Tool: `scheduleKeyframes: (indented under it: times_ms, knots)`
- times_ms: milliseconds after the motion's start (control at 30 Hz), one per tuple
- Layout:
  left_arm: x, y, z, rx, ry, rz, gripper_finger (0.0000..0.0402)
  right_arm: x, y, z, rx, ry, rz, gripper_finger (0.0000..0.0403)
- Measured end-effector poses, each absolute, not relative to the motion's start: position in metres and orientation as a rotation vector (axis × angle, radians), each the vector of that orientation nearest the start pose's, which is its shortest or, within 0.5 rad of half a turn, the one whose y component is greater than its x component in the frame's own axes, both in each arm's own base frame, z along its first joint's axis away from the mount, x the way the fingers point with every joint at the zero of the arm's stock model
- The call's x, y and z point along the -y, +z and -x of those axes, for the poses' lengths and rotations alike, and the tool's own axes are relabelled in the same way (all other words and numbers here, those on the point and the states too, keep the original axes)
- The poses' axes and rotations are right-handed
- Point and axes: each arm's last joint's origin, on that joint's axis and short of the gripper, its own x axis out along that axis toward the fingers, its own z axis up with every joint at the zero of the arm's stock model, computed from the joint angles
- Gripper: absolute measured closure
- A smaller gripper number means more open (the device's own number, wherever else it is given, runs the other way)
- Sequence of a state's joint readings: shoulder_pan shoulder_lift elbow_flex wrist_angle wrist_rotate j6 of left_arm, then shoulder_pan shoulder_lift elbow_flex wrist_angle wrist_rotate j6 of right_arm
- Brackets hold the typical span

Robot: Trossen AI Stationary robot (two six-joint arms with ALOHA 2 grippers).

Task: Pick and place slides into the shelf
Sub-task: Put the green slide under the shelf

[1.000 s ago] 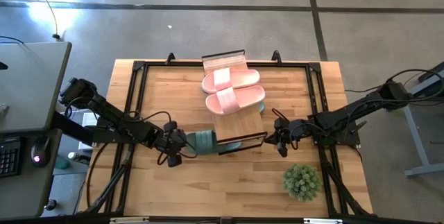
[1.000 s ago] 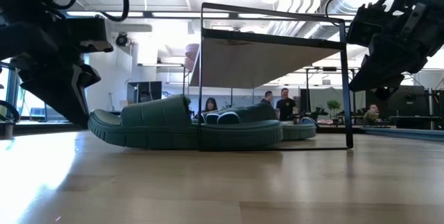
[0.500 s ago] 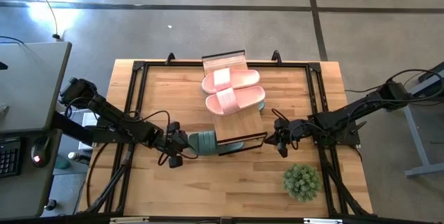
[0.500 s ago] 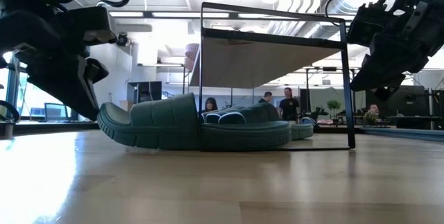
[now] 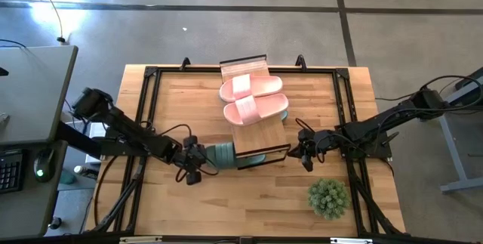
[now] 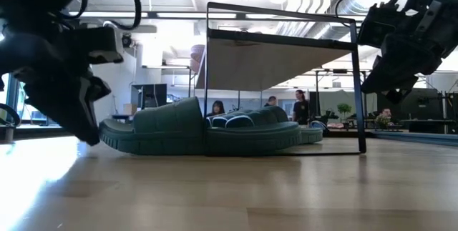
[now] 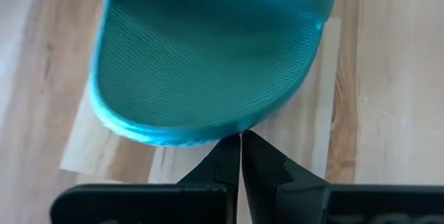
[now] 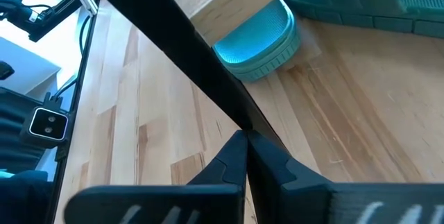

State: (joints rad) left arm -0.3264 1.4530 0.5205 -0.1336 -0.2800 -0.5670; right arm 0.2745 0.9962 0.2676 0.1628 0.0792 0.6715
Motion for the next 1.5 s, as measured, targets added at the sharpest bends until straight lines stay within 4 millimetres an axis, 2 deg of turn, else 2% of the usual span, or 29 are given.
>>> scheduleKeyframes:
  times_ms: [233,500,633,700,800,933,1000,1067,1333,1500]
  knots:
    - [0.062,0.115,-0.228,-0.996,0.223,0.233,0.0397,-0.047,0.155,-0.175,-0.592,-0.007,-0.553,0.0403]
    - [0.061,0.116,-0.221,-1.068,0.218,0.215,0.0397,-0.047,0.156,-0.176,-0.576,-0.013,-0.553,0.0403]
    - [0.057,0.123,-0.21,-1.161,0.254,0.192,0.04,-0.046,0.156,-0.175,-0.579,-0.015,-0.549,0.0403]
    - [0.055,0.131,-0.202,-1.245,0.295,0.135,0.04,-0.046,0.156,-0.175,-0.579,-0.015,-0.548,0.0403]
    - [0.053,0.15,-0.203,-1.29,0.301,0.019,0.0401,-0.046,0.156,-0.175,-0.578,-0.013,-0.541,0.0403]
    - [0.054,0.162,-0.214,-1.257,0.162,-0.199,0.0401,-0.047,0.156,-0.176,-0.576,-0.009,-0.535,0.0403]
    - [0.053,0.164,-0.222,-1.216,0.097,-0.265,0.0401,-0.047,0.156,-0.176,-0.576,-0.009,-0.535,0.0403]
    - [0.048,0.163,-0.222,-1.241,0.078,-0.311,0.0401,-0.047,0.156,-0.176,-0.576,-0.009,-0.535,0.0403]
    - [0.032,0.165,-0.232,-1.203,-0.08,-0.353,0.0401,-0.047,0.157,-0.176,-0.571,-0.007,-0.536,0.0403]
    - [0.024,0.165,-0.234,-1.205,-0.115,-0.365,0.0401,-0.047,0.157,-0.176,-0.571,-0.01,-0.535,0.0403]
